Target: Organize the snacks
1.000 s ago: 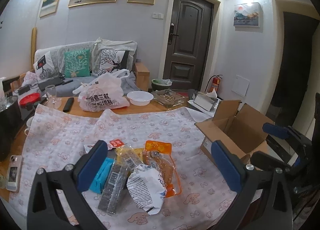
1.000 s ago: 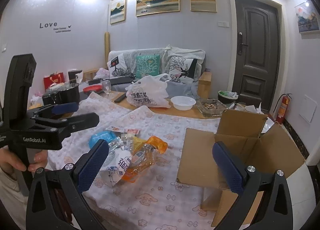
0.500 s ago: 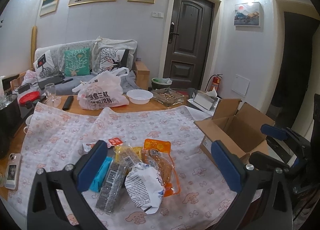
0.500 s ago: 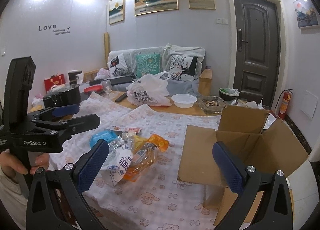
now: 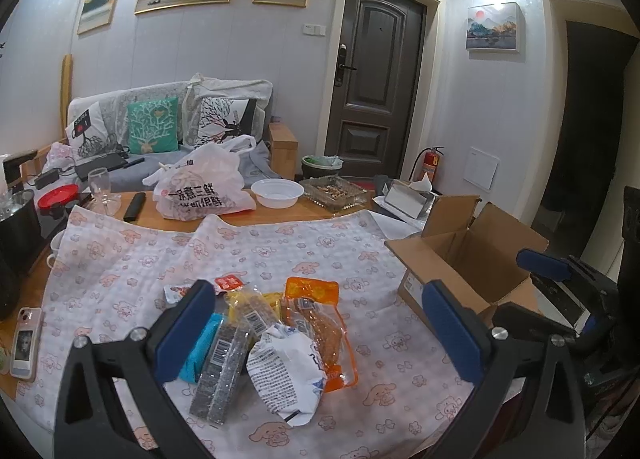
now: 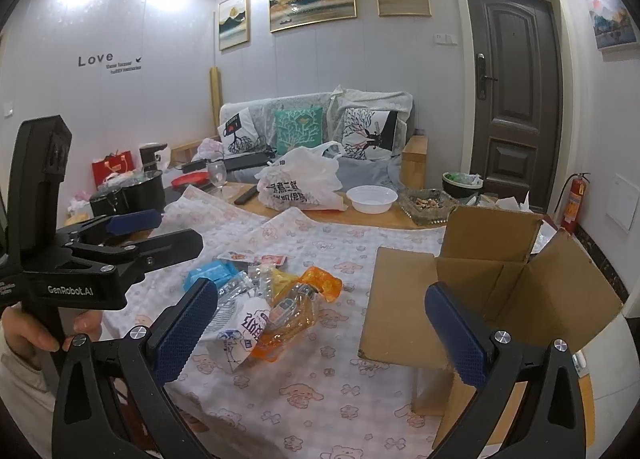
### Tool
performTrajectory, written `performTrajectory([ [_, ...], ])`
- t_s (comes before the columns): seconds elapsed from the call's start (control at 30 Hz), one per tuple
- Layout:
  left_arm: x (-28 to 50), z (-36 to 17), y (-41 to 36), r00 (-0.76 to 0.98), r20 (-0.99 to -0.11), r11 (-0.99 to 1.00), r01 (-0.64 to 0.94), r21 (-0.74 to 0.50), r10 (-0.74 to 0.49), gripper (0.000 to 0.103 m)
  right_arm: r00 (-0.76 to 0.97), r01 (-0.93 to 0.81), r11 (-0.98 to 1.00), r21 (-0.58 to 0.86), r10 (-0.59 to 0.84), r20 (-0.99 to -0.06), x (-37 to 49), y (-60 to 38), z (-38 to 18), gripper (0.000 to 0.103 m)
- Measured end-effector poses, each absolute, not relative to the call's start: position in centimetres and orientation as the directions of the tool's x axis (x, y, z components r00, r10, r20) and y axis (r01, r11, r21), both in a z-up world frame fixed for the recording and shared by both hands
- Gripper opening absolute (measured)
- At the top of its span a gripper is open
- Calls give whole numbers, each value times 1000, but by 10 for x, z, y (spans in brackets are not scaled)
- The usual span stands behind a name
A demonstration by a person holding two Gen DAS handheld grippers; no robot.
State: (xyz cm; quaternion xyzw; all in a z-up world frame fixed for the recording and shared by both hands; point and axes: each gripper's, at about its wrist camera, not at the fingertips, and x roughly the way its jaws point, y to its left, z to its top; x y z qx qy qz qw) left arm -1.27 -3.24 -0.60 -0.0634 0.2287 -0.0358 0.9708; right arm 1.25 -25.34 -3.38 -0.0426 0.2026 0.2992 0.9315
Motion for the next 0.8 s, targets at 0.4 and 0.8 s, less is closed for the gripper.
performTrajectory([
  [0.4,-13,-6,-33,894,-439,991,30,-133,-86,102,736,-573,818,53,542,-406,17,-248,-38,103],
  [0.8,3,-24,4,861,-509,999,-24,-48,-4,102,633,-683,730,37,616,-469,27,-197,-55,84],
])
